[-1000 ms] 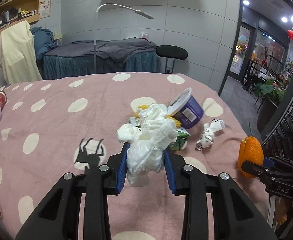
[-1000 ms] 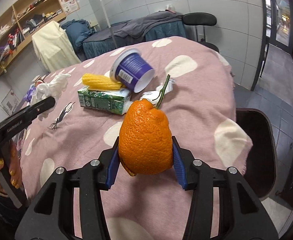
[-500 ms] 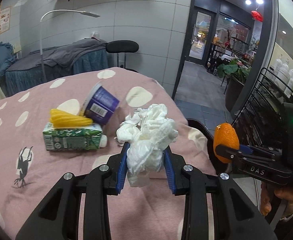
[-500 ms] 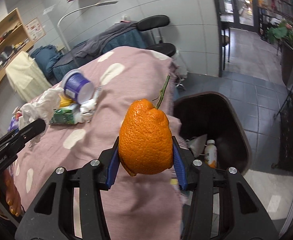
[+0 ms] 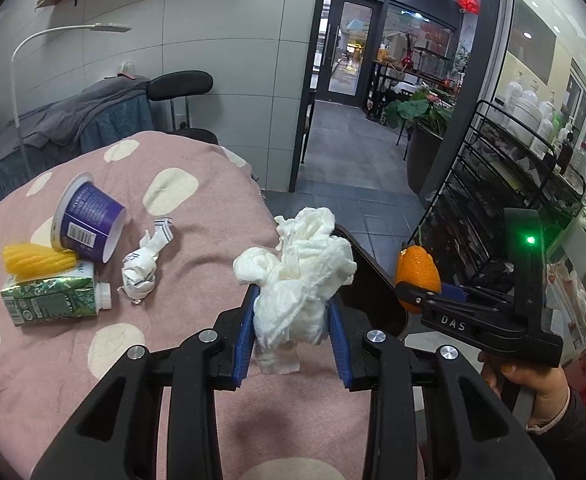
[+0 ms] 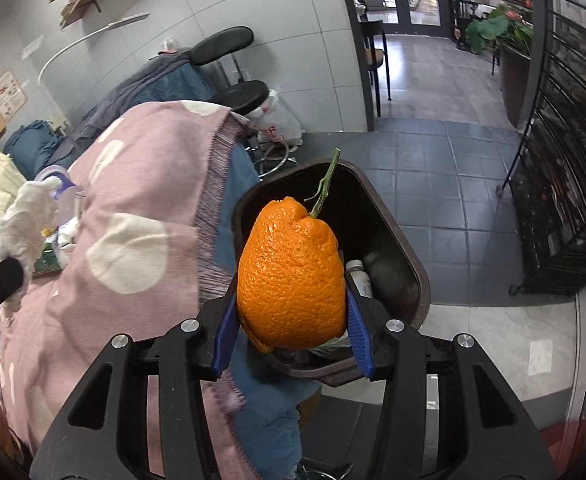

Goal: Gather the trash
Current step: 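Carry the orange over the bin and release it from the right gripper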

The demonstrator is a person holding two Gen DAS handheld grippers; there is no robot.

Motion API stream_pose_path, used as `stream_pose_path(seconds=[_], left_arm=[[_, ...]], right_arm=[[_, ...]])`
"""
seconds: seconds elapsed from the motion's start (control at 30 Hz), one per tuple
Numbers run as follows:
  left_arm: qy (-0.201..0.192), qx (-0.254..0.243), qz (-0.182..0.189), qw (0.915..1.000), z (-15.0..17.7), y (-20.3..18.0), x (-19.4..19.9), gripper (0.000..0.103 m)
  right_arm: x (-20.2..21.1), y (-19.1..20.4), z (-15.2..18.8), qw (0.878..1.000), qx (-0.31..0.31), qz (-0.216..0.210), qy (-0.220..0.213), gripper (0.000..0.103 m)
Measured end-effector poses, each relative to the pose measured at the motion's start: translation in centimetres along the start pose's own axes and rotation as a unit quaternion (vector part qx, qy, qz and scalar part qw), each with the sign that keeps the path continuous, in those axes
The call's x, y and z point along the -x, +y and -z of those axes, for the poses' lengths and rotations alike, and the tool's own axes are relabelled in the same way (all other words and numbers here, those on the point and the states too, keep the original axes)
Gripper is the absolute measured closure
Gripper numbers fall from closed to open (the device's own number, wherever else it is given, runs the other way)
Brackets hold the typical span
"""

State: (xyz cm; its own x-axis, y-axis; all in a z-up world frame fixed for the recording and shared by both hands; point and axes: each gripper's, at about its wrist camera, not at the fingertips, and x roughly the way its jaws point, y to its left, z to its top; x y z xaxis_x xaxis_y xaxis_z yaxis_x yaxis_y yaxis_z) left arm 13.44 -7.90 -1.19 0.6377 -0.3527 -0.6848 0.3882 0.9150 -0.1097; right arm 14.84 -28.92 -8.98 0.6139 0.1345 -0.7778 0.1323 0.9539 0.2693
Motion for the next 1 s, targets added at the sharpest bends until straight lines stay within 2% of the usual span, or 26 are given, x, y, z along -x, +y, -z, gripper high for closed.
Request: stream_pose_path(seconds=[0.37, 0.5, 0.57, 0.6, 0.63, 0.83, 1.0], left_arm=[[0.021, -0.019, 0.017, 0.9995, -0.2, -2.5, -2.0, 0.07], [0.03, -0.02, 0.02, 0.9992, -0.2, -2.7, -2.6, 0.07], [0.033, -0.019, 0.021, 0.999, -0.1, -2.7, -2.8, 0.07], [0.035, -0.018, 0.022, 0.999, -0.1, -2.7, -2.9, 0.07], [0.036, -0.017, 0.024, 0.9989, -0.1, -2.7, -3.0, 0.07], [0.043, -0.02, 0.026, 0.9985, -0.2, -3.0, -3.5, 0.07], [0.052, -0.017, 0.031, 0.998, -0.3, -3.2, -4.1, 0.07]], right_arm=[[-6.8, -2.9, -0.3, 0.997, -0.031, 0.051, 0.048, 0.054], [-8.7, -4.2, 0.2, 0.995, -0.051, 0.058, 0.065, 0.049], [-9.1, -4.4, 0.4, 0.995, -0.055, 0.057, 0.061, 0.043], [-9.2, -4.5, 0.5, 0.995, -0.058, 0.06, 0.059, 0.033], [-9.2, -4.6, 0.6, 0.995, -0.062, 0.062, 0.057, 0.029], [-9.1, -4.2, 1.3, 0.994, -0.065, 0.056, 0.07, 0.029], [-7.4, -4.2, 2.4, 0.995, -0.064, 0.057, 0.057, 0.029]])
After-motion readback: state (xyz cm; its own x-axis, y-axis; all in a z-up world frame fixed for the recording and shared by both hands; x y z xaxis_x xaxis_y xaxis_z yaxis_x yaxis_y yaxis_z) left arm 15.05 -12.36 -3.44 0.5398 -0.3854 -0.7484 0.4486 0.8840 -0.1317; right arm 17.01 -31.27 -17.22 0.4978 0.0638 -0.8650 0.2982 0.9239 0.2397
